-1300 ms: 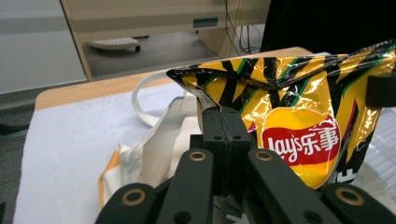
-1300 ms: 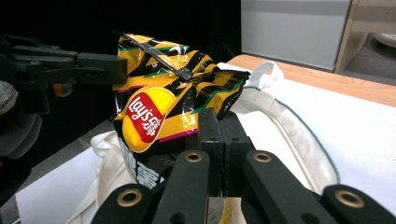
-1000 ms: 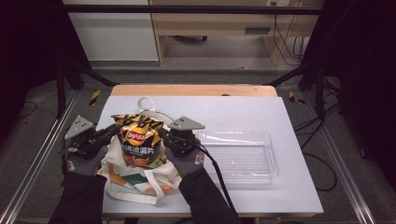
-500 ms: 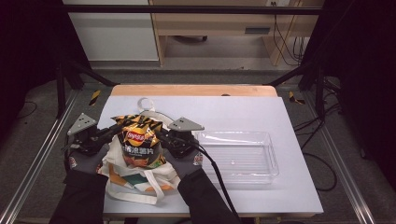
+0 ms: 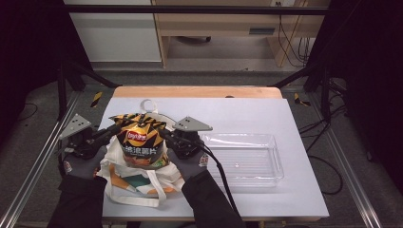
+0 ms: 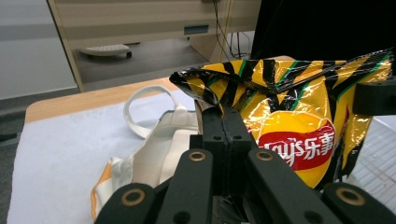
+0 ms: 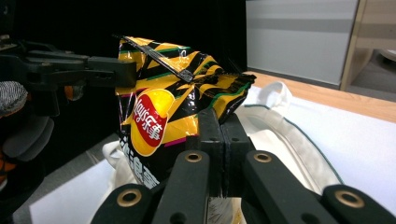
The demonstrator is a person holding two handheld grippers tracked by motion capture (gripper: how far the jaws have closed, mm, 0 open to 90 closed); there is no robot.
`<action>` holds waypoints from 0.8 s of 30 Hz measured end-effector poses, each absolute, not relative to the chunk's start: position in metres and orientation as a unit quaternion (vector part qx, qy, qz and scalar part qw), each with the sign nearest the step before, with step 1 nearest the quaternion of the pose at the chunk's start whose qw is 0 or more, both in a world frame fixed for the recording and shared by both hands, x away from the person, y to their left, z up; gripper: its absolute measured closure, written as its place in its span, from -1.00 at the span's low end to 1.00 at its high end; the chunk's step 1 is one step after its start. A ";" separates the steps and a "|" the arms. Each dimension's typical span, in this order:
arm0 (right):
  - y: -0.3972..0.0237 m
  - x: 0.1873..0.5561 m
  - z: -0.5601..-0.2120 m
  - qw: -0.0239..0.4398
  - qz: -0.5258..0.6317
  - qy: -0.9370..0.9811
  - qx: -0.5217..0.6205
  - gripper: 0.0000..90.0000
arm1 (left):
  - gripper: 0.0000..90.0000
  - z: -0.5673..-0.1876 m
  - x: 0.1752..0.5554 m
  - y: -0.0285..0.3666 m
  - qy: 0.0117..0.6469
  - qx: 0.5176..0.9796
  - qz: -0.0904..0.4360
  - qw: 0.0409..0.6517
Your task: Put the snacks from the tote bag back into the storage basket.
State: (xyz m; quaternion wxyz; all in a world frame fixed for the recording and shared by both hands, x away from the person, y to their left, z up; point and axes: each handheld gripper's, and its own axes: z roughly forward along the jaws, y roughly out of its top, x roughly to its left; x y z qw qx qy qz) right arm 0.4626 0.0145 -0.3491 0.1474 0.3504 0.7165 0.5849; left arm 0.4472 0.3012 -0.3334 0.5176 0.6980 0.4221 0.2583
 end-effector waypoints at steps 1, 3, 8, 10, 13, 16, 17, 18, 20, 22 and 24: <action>0.014 0.462 -0.347 0.147 0.587 0.716 0.349 0.99 | 1.00 -0.331 0.446 0.301 0.421 0.697 0.261 0.519; 0.014 0.460 -0.343 0.149 0.590 0.714 0.346 1.00 | 1.00 -0.327 0.443 0.302 0.420 0.694 0.264 0.523; 0.012 0.456 -0.329 0.158 0.599 0.710 0.335 0.99 | 1.00 -0.317 0.434 0.302 0.410 0.683 0.270 0.541; 0.011 0.455 -0.324 0.160 0.603 0.709 0.330 1.00 | 1.00 -0.312 0.430 0.302 0.408 0.679 0.273 0.546; 0.010 0.453 -0.317 0.164 0.605 0.708 0.326 1.00 | 1.00 -0.308 0.425 0.301 0.405 0.674 0.278 0.551; 0.008 0.452 -0.312 0.170 0.606 0.708 0.321 1.00 | 1.00 -0.305 0.422 0.298 0.405 0.672 0.282 0.553; 0.007 0.452 -0.310 0.172 0.604 0.710 0.319 1.00 | 1.00 -0.304 0.421 0.297 0.404 0.671 0.281 0.555; 0.006 0.452 -0.309 0.173 0.607 0.708 0.317 1.00 | 1.00 -0.303 0.420 0.296 0.403 0.671 0.281 0.555; 0.004 0.451 -0.306 0.175 0.604 0.710 0.316 1.00 | 1.00 -0.302 0.418 0.294 0.401 0.670 0.282 0.557; 0.001 0.450 -0.303 0.176 0.606 0.710 0.313 1.00 | 1.00 -0.300 0.416 0.292 0.399 0.670 0.284 0.558; -0.002 0.449 -0.300 0.176 0.606 0.711 0.309 1.00 | 1.00 -0.298 0.414 0.290 0.397 0.668 0.286 0.561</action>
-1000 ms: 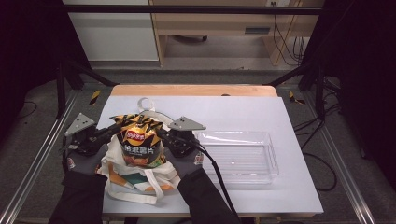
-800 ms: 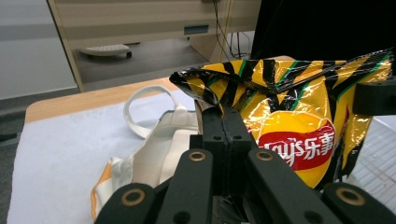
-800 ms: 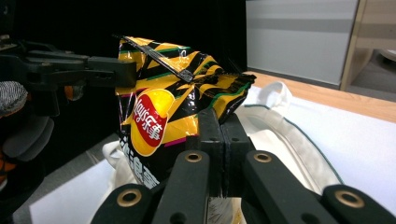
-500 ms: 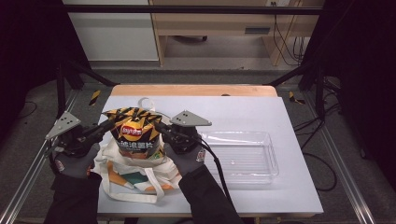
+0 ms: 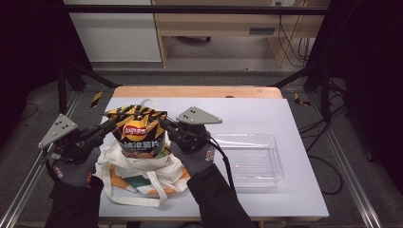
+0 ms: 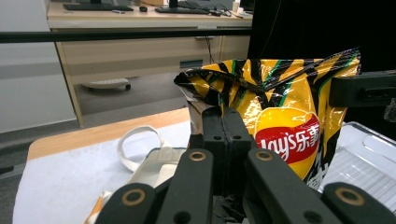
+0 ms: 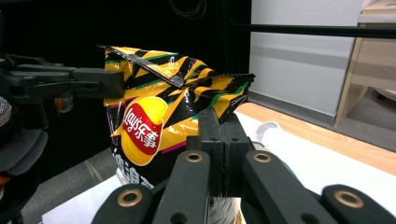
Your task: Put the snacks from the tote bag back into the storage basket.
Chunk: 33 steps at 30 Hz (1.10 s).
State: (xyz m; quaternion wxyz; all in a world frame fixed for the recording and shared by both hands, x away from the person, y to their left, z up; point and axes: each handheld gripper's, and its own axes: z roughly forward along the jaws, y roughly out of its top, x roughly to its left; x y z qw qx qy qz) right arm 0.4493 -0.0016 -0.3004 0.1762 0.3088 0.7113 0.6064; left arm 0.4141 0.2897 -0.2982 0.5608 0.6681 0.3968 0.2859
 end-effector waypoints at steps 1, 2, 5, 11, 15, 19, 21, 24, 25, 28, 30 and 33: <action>-0.003 0.449 -0.299 0.176 0.608 0.711 0.308 1.00 | 1.00 -0.297 0.413 0.288 0.395 0.668 0.287 0.562; -0.005 0.448 -0.298 0.176 0.607 0.712 0.305 1.00 | 1.00 -0.297 0.412 0.287 0.394 0.667 0.287 0.563; -0.010 0.446 -0.295 0.176 0.609 0.712 0.302 1.00 | 1.00 -0.294 0.409 0.283 0.389 0.668 0.288 0.565; -0.021 0.442 -0.291 0.173 0.612 0.713 0.296 1.00 | 1.00 -0.292 0.406 0.274 0.382 0.671 0.289 0.566; -0.029 0.441 -0.289 0.172 0.613 0.713 0.292 1.00 | 1.00 -0.290 0.406 0.268 0.380 0.673 0.286 0.567; -0.037 0.438 -0.285 0.175 0.613 0.713 0.292 1.00 | 1.00 -0.285 0.406 0.259 0.377 0.672 0.285 0.570; -0.042 0.437 -0.281 0.178 0.615 0.711 0.292 1.00 | 1.00 -0.281 0.405 0.255 0.373 0.673 0.285 0.571; -0.049 0.435 -0.275 0.181 0.617 0.708 0.292 1.00 | 1.00 -0.276 0.403 0.249 0.366 0.673 0.284 0.576; -0.051 0.434 -0.273 0.182 0.618 0.707 0.292 1.00 | 1.00 -0.275 0.402 0.247 0.364 0.672 0.283 0.579; -0.057 0.432 -0.269 0.190 0.619 0.704 0.292 1.00 | 1.00 -0.270 0.403 0.242 0.360 0.672 0.284 0.582; -0.061 0.431 -0.266 0.195 0.618 0.703 0.293 1.00 | 1.00 -0.267 0.404 0.238 0.358 0.673 0.284 0.581; -0.068 0.431 -0.263 0.200 0.619 0.700 0.296 1.00 | 1.00 -0.262 0.406 0.230 0.354 0.675 0.285 0.581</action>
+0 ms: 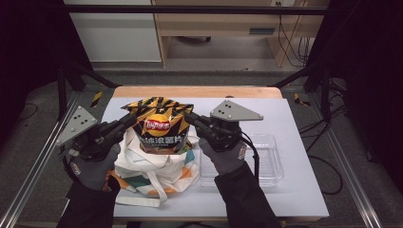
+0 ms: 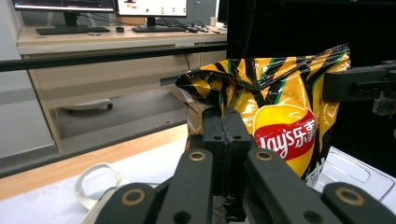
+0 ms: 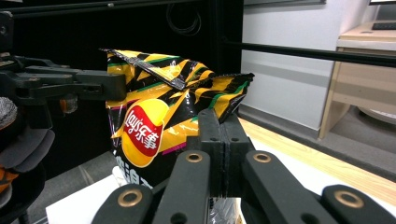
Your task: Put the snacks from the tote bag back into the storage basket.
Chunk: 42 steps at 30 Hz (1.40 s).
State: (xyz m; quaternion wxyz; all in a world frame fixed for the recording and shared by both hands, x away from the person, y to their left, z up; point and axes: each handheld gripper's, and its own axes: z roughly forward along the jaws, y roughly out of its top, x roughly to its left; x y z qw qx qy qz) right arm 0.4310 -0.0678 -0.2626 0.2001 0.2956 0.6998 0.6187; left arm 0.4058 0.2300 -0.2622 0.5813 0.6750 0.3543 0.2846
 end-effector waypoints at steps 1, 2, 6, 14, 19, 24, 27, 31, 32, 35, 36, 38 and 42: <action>-0.070 0.431 -0.262 0.200 0.618 0.700 0.296 1.00 | 1.00 -0.261 0.407 0.227 0.353 0.677 0.284 0.581; -0.073 0.431 -0.261 0.201 0.619 0.698 0.298 1.00 | 1.00 -0.260 0.408 0.225 0.352 0.677 0.283 0.581; -0.081 0.431 -0.258 0.208 0.616 0.696 0.303 1.00 | 1.00 -0.259 0.412 0.216 0.350 0.678 0.279 0.582; -0.097 0.430 -0.256 0.218 0.613 0.692 0.313 1.00 | 1.00 -0.260 0.418 0.199 0.342 0.684 0.273 0.584; -0.107 0.429 -0.256 0.227 0.609 0.690 0.319 1.00 | 1.00 -0.261 0.422 0.188 0.341 0.684 0.268 0.587; -0.121 0.429 -0.258 0.234 0.606 0.687 0.327 1.00 | 1.00 -0.262 0.424 0.173 0.332 0.690 0.262 0.587; -0.131 0.427 -0.259 0.238 0.604 0.685 0.332 1.00 | 1.00 -0.263 0.426 0.164 0.328 0.693 0.258 0.588; -0.143 0.425 -0.261 0.243 0.602 0.681 0.338 1.00 | 1.00 -0.265 0.429 0.151 0.324 0.697 0.251 0.589; -0.146 0.424 -0.262 0.243 0.601 0.681 0.341 1.00 | 1.00 -0.265 0.430 0.147 0.323 0.697 0.249 0.590; -0.157 0.422 -0.263 0.245 0.602 0.677 0.345 1.00 | 1.00 -0.267 0.431 0.138 0.317 0.699 0.244 0.593; -0.160 0.422 -0.264 0.248 0.602 0.676 0.345 1.00 | 1.00 -0.267 0.431 0.135 0.315 0.700 0.243 0.593; -0.165 0.421 -0.265 0.250 0.602 0.674 0.348 1.00 | 1.00 -0.268 0.432 0.128 0.313 0.701 0.242 0.593; -0.177 0.420 -0.267 0.256 0.598 0.671 0.355 1.00 | 1.00 -0.270 0.436 0.117 0.310 0.703 0.237 0.594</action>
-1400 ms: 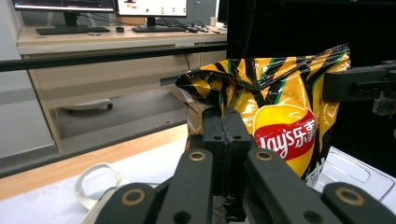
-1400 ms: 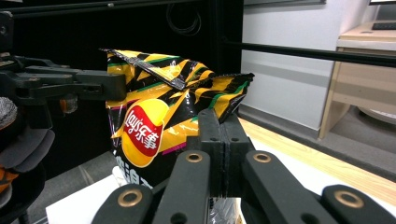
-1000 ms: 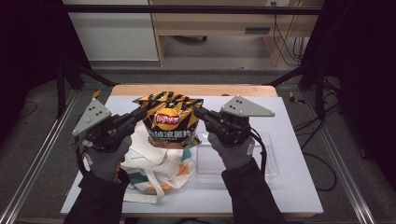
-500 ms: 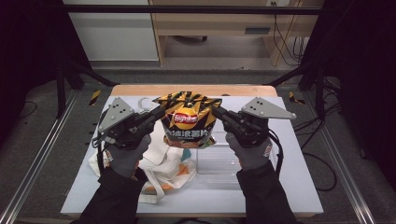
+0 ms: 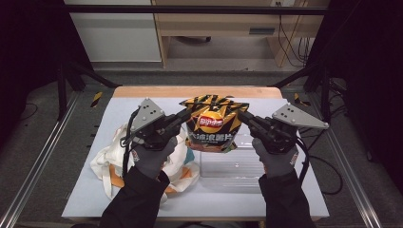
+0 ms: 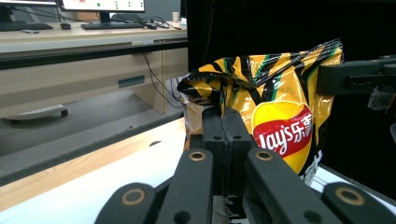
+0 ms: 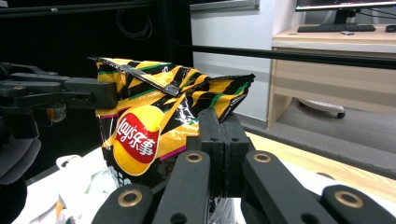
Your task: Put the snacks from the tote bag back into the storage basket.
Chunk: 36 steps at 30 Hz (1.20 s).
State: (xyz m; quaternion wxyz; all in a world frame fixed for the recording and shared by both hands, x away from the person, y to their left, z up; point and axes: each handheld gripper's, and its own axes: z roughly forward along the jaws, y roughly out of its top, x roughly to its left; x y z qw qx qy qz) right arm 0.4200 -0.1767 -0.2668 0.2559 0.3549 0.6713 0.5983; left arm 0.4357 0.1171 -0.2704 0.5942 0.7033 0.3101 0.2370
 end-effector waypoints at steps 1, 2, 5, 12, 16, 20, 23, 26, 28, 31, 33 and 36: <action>-0.179 0.420 -0.268 0.257 0.599 0.669 0.357 1.00 | 1.00 -0.271 0.437 0.115 0.308 0.705 0.236 0.593; -0.182 0.420 -0.268 0.257 0.599 0.667 0.360 1.00 | 1.00 -0.272 0.438 0.111 0.308 0.706 0.234 0.594; -0.188 0.421 -0.271 0.261 0.598 0.665 0.365 1.00 | 1.00 -0.274 0.440 0.106 0.307 0.705 0.232 0.597; -0.198 0.422 -0.273 0.271 0.590 0.662 0.375 1.00 | 1.00 -0.279 0.446 0.094 0.305 0.706 0.224 0.599; -0.201 0.424 -0.276 0.275 0.585 0.661 0.382 1.00 | 1.00 -0.282 0.449 0.090 0.304 0.707 0.222 0.598; -0.204 0.427 -0.280 0.274 0.581 0.660 0.389 1.00 | 1.00 -0.287 0.452 0.087 0.305 0.707 0.220 0.599; -0.205 0.429 -0.282 0.274 0.578 0.660 0.394 1.00 | 1.00 -0.291 0.455 0.085 0.304 0.708 0.218 0.598; -0.205 0.430 -0.285 0.277 0.571 0.663 0.397 1.00 | 1.00 -0.295 0.458 0.083 0.304 0.709 0.218 0.598; -0.206 0.430 -0.286 0.279 0.568 0.664 0.399 1.00 | 1.00 -0.298 0.460 0.082 0.304 0.710 0.215 0.598; -0.207 0.432 -0.288 0.280 0.564 0.664 0.403 1.00 | 1.00 -0.302 0.462 0.080 0.304 0.711 0.213 0.597; -0.208 0.433 -0.290 0.279 0.562 0.664 0.406 1.00 | 1.00 -0.304 0.463 0.079 0.305 0.712 0.212 0.596; -0.209 0.435 -0.293 0.278 0.559 0.664 0.411 1.00 | 1.00 -0.308 0.465 0.076 0.307 0.713 0.211 0.594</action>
